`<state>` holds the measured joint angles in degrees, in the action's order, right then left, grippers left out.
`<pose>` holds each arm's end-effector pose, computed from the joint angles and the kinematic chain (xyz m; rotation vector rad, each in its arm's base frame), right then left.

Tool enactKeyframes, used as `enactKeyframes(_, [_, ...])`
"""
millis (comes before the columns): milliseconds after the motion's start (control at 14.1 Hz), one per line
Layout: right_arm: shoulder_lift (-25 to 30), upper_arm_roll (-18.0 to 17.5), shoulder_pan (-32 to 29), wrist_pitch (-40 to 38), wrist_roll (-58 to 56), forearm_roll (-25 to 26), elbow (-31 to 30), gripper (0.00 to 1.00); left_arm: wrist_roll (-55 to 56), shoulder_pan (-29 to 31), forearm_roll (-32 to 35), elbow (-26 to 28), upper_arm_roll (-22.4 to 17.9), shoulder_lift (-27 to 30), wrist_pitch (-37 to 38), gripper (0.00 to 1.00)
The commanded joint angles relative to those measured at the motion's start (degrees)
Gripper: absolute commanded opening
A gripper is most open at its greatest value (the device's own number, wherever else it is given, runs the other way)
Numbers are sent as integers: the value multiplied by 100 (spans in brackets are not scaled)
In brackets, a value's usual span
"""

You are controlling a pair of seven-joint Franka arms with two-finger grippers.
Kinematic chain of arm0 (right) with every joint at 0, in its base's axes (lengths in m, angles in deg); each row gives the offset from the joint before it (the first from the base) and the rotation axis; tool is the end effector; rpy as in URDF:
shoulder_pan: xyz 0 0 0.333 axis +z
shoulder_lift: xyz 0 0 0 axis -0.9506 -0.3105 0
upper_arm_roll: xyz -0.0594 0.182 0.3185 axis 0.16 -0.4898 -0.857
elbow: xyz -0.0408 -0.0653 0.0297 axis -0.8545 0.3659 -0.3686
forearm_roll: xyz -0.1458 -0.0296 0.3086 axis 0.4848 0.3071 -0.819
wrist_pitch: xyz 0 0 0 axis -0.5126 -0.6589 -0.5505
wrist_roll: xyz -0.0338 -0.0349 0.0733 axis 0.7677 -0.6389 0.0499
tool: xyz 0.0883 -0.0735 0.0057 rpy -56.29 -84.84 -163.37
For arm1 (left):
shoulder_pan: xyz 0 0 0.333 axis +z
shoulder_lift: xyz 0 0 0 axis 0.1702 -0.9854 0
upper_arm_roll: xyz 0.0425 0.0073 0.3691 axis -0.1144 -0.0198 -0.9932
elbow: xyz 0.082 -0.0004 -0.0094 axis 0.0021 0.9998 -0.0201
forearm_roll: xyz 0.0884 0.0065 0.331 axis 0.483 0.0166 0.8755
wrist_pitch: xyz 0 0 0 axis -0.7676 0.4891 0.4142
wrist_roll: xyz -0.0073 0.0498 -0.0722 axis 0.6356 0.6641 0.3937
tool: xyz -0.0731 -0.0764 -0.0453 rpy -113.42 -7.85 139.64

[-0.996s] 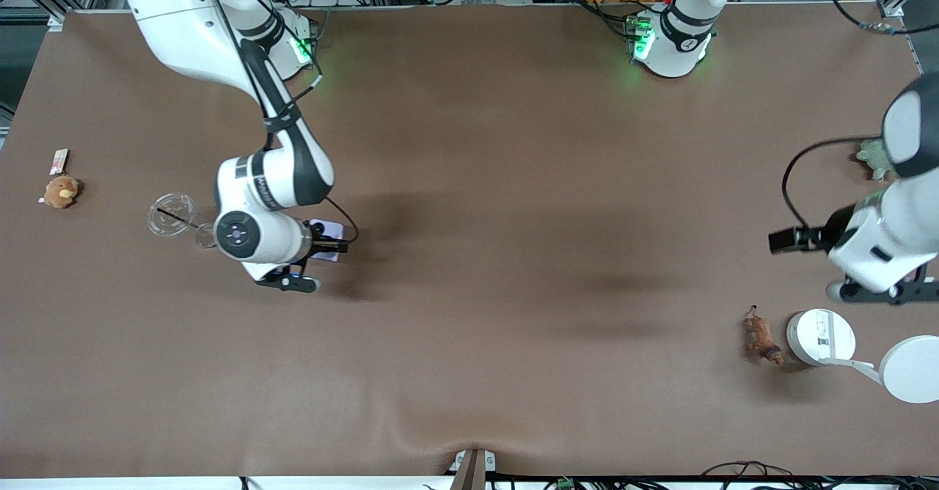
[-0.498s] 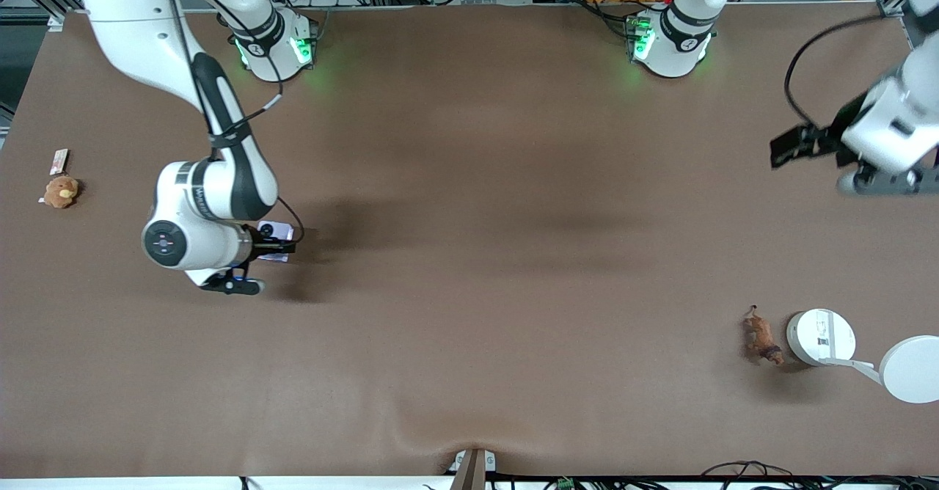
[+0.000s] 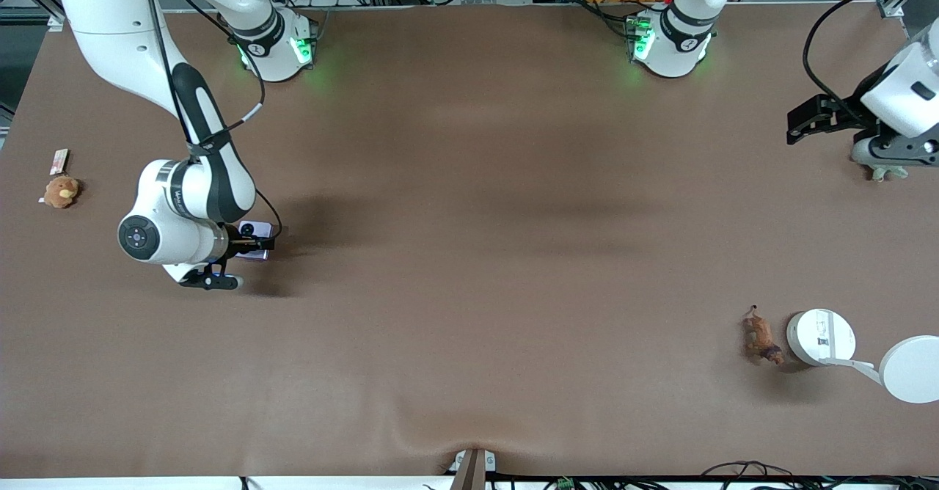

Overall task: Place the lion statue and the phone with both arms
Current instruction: 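Release the lion while the right gripper carries the phone toward the glass, then lower the white phone beside the glass cup with the right gripper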

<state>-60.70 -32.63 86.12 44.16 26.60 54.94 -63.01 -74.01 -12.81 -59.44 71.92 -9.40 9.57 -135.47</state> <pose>0.5694 0.0287 0.2661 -3.0782 0.0997 0.4361 0.4763 -0.0261 0.6618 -3.1002 0.1574 0.1174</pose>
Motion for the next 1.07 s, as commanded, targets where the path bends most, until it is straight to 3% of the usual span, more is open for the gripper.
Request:
enactKeyframes(0, [182,-92,12,192,-35,24,-242,0,-110,19,-35,-169,3,88,364,100])
enactKeyframes(498, [182,-110,135,386,18,24,-515,0,49,-7,-53,-441,38,53,603,100])
enactKeyframes(569, [174,-110,161,386,44,24,-506,9,49,19,-70,-424,38,53,429,100])
enactKeyframes(640, [174,-110,170,378,45,24,-506,35,49,11,-44,-415,29,53,288,100])
enactKeyframes(711, [174,-110,170,378,45,24,-497,99,40,11,-18,-406,29,44,147,100])
enactKeyframes(996, [165,-110,170,316,53,24,-471,100,-21,19,17,-406,29,35,-3,100])
